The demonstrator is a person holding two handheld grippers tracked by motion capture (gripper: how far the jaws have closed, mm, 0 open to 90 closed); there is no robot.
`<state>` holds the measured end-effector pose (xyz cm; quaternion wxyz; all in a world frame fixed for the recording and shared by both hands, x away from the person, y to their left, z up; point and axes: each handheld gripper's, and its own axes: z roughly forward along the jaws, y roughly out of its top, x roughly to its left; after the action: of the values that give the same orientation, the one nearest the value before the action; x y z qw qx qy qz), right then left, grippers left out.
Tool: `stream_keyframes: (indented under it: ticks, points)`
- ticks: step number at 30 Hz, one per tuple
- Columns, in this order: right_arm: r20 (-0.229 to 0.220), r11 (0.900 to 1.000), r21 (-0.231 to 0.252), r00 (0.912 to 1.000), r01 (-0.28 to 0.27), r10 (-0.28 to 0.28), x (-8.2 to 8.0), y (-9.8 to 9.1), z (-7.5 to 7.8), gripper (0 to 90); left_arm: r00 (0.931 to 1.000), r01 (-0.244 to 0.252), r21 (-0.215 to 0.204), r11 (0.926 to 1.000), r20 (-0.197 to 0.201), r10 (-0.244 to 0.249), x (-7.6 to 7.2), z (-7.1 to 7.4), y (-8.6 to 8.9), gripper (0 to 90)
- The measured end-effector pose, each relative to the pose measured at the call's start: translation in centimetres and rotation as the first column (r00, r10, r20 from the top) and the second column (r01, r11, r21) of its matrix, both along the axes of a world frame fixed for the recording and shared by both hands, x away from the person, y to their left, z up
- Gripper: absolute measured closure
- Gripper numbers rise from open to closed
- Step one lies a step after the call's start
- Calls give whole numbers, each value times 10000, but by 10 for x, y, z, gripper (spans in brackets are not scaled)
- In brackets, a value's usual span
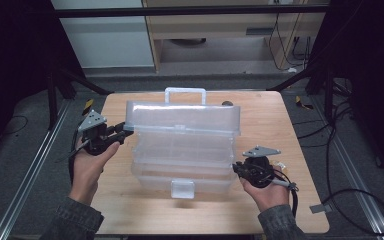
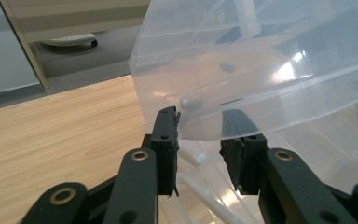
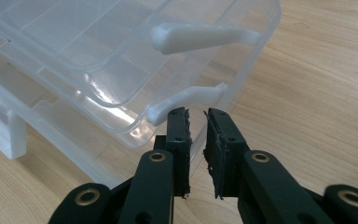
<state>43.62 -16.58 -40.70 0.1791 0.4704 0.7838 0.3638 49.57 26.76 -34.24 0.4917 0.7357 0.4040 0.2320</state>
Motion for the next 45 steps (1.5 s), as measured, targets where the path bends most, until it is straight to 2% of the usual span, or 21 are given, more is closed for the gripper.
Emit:
stream_keyframes:
  ticks: [10, 17, 25, 28, 45]
  points:
    - [15, 9997, 76, 9997, 238, -239, -1, 1, -1, 790, 10000, -44, 49, 10000, 14, 44, 1, 2, 0, 672]
    - [51, 9984, 67, 9984, 568, -568, -2, 2, -1, 740, 10000, -66, 30, 10000, 24, 66, 1, 2, -1, 671]
    - [-229, 9962, 300, 9964, 819, -813, 0, 2, -3, 725, 9999, -132, 38, 9999, 69, 132, 1, 4, -2, 676]
    - [-350, 9966, 420, 9970, 711, -696, 1, 2, -3, 765, 9999, -154, 43, 9999, 62, 154, 2, 5, -2, 678]
    - [-275, 9978, 285, 9979, 592, -584, 1, 2, -3, 768, 9993, -322, 341, 9989, 218, 315, 9, 10, -4, 710]
